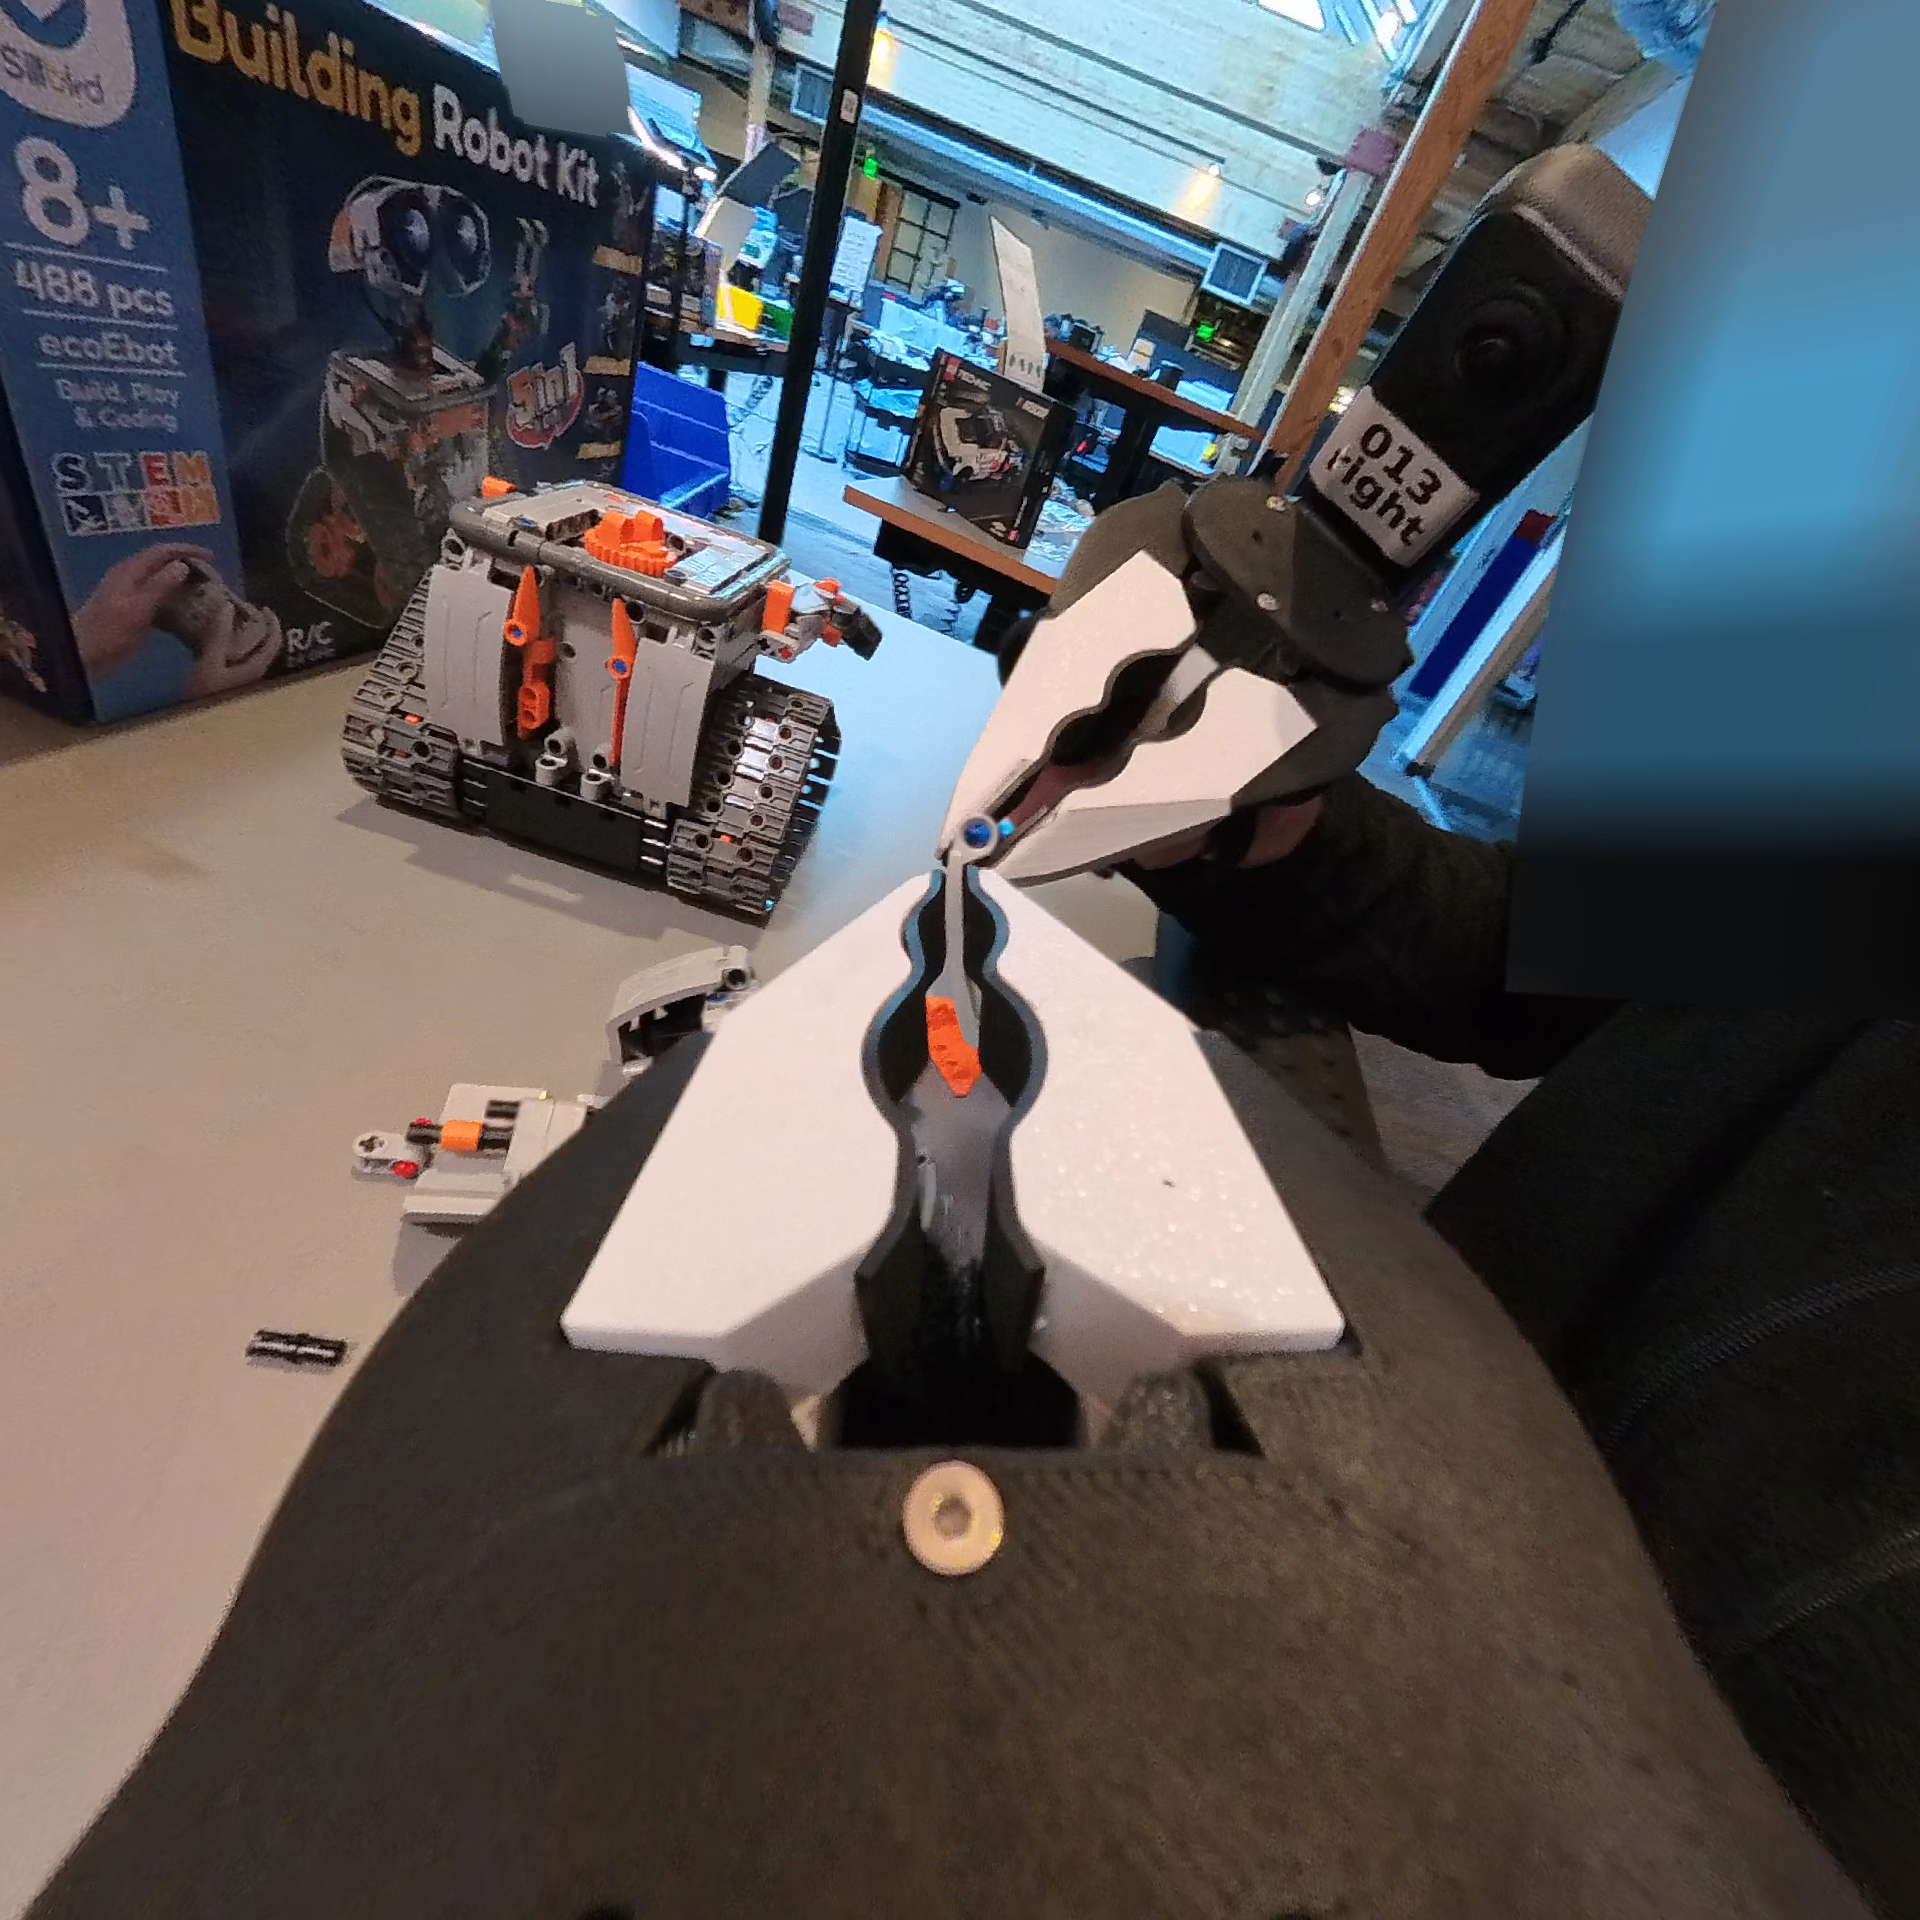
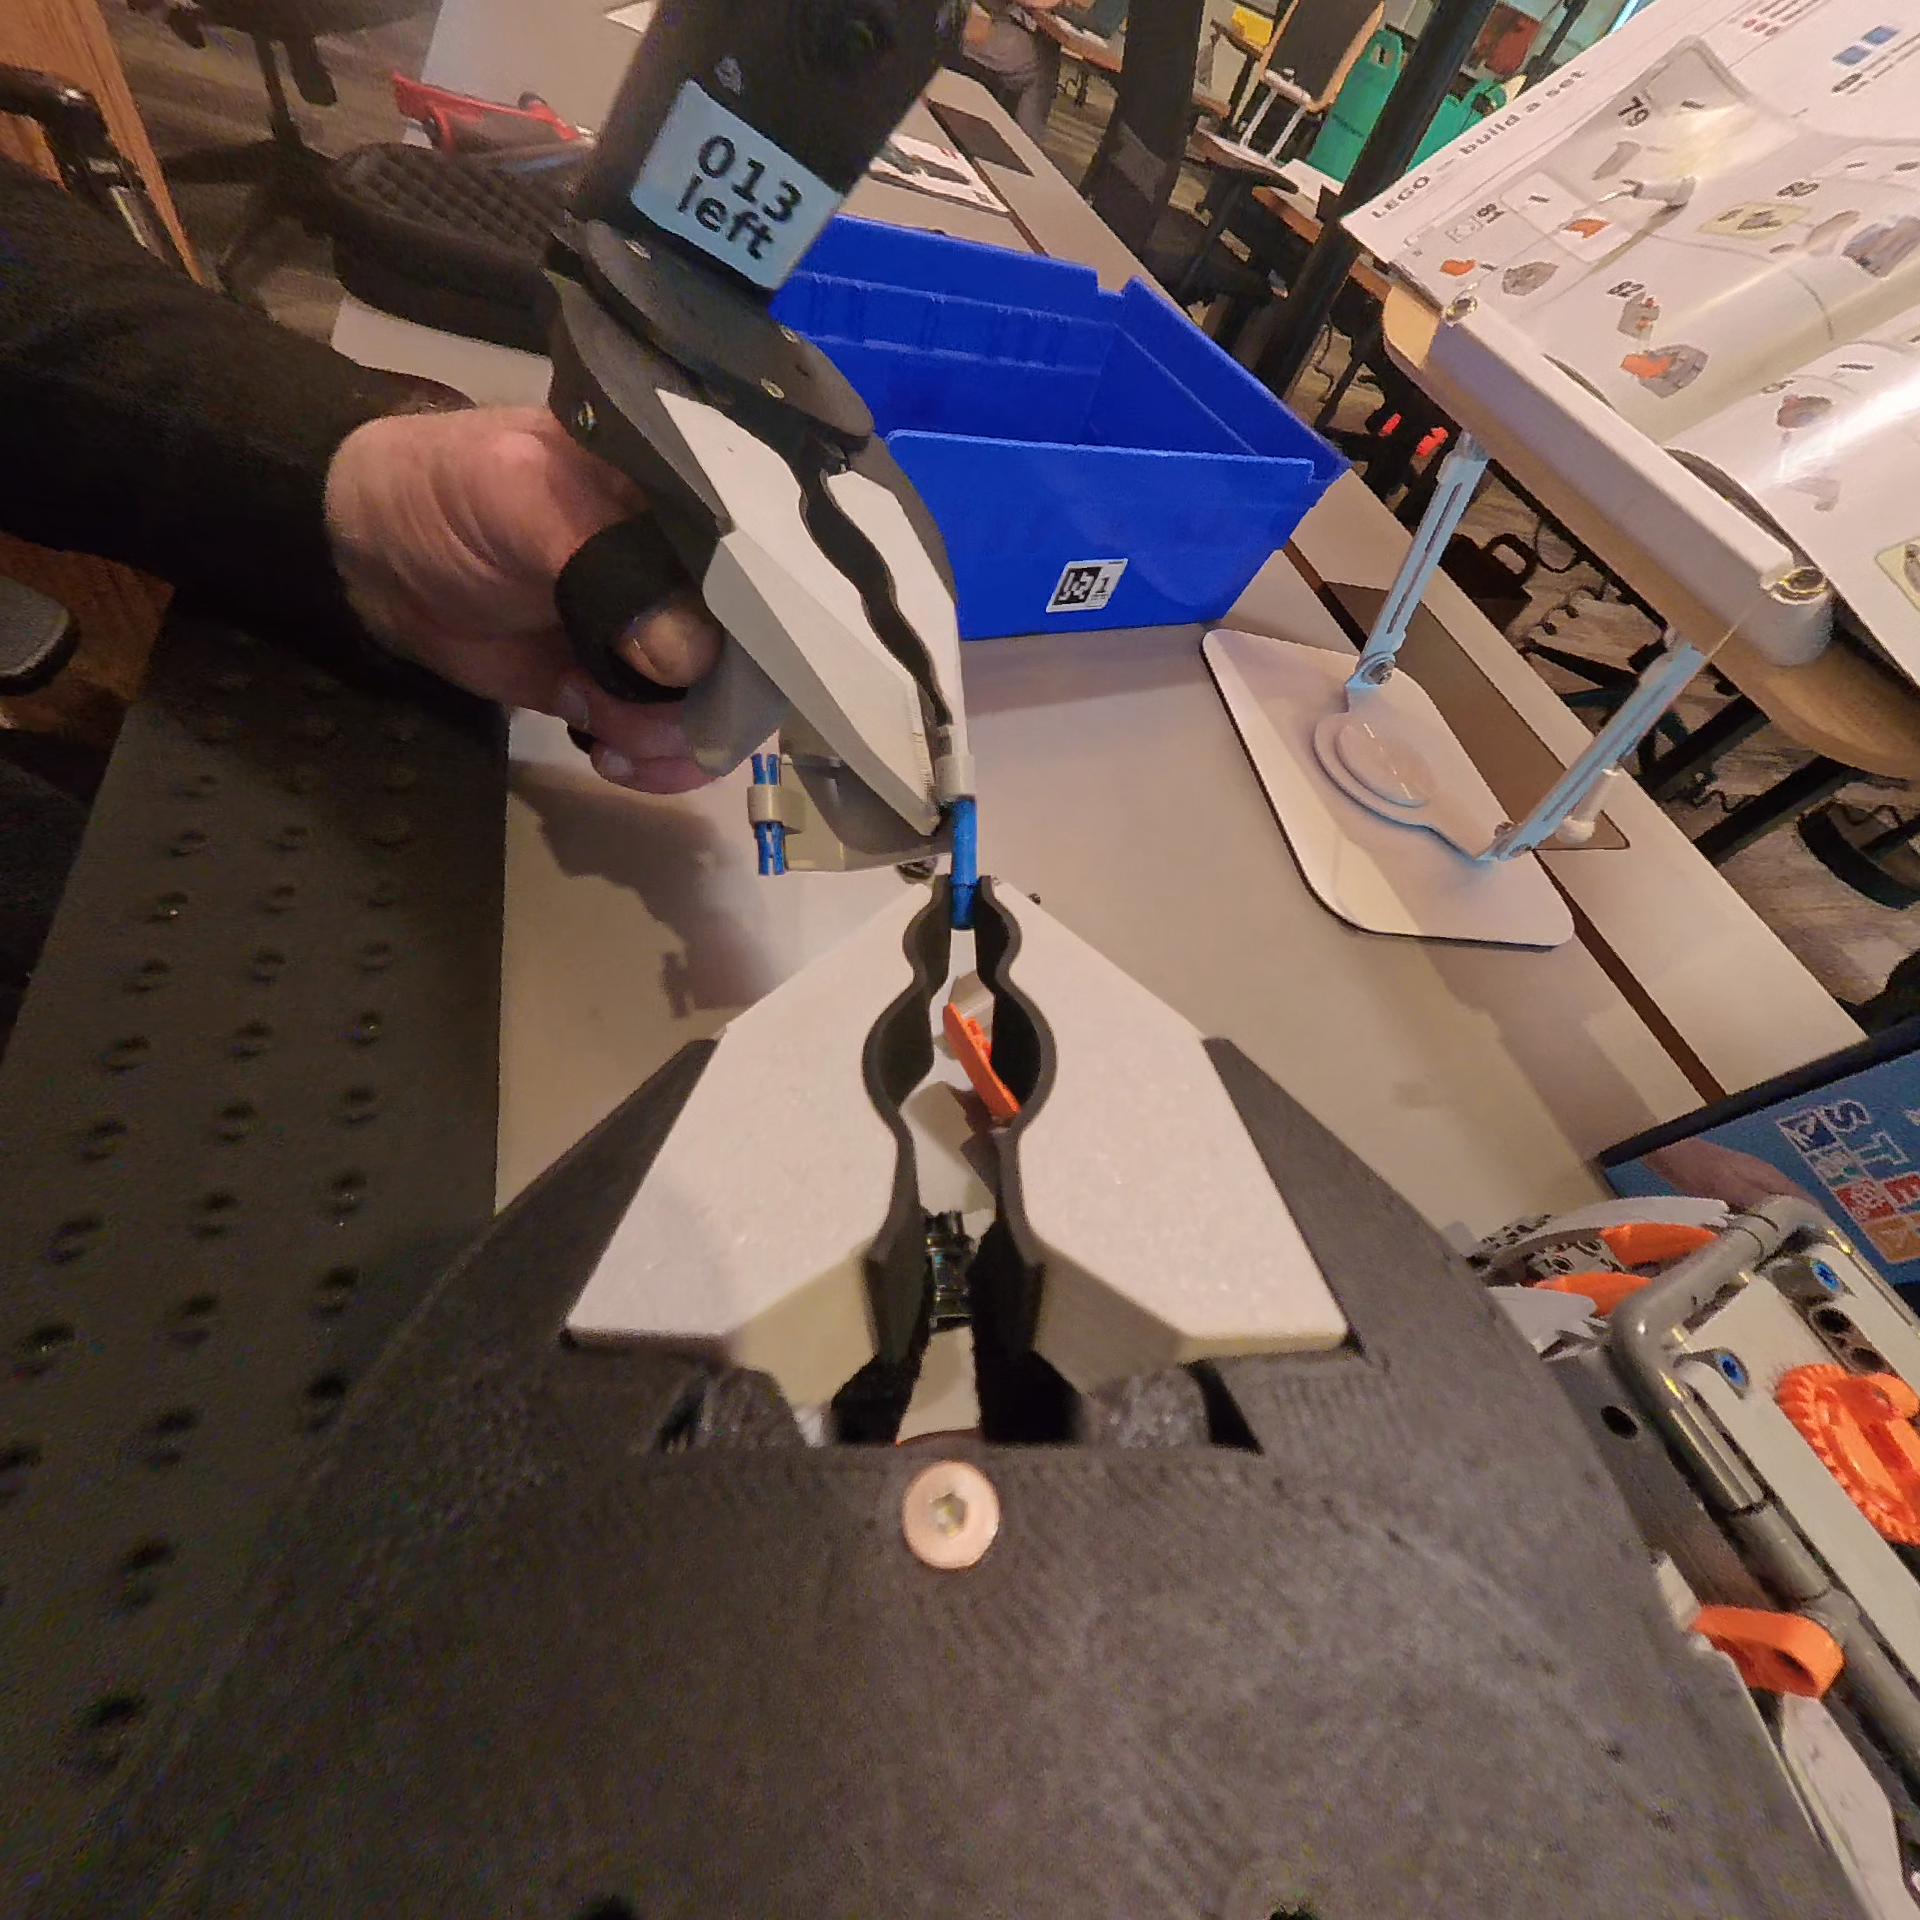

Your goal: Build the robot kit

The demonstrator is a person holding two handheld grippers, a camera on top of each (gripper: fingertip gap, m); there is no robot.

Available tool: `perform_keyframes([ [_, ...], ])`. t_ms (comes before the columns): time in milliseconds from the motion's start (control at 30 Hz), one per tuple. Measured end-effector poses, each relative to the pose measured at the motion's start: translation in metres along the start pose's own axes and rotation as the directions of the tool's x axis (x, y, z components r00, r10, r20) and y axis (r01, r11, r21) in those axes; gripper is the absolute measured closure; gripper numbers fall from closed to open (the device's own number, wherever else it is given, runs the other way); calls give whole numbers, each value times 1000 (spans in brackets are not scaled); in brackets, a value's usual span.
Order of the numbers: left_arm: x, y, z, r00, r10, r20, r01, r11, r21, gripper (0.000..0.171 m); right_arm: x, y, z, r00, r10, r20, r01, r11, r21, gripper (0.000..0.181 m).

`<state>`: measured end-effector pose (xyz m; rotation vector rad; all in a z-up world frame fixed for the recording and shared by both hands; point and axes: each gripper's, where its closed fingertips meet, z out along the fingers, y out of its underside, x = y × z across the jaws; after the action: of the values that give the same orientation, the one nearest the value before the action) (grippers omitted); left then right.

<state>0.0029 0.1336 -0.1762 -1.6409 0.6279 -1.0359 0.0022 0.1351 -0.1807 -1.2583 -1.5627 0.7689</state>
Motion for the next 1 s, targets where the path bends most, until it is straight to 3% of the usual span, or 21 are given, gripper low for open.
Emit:
perform_keyframes([
  [400, -7, 1, 0, 997, 16, 75, -14, 1000, -19, 171, 2, 0, 3, 998, -35, -61, 33, 999, -20, 181],
  [800, -5, -9, 1, 998, 0, 67, -3, 999, 43, 171, 7, -8, -1, 991, 134, -19, -133, 989, 67, 181],
  [1000, -4, -7, 2, 998, 12, 57, -13, 1000, 17, 171, 5, -9, -2, 998, 33, -49, -31, 998, 51, 181],
])
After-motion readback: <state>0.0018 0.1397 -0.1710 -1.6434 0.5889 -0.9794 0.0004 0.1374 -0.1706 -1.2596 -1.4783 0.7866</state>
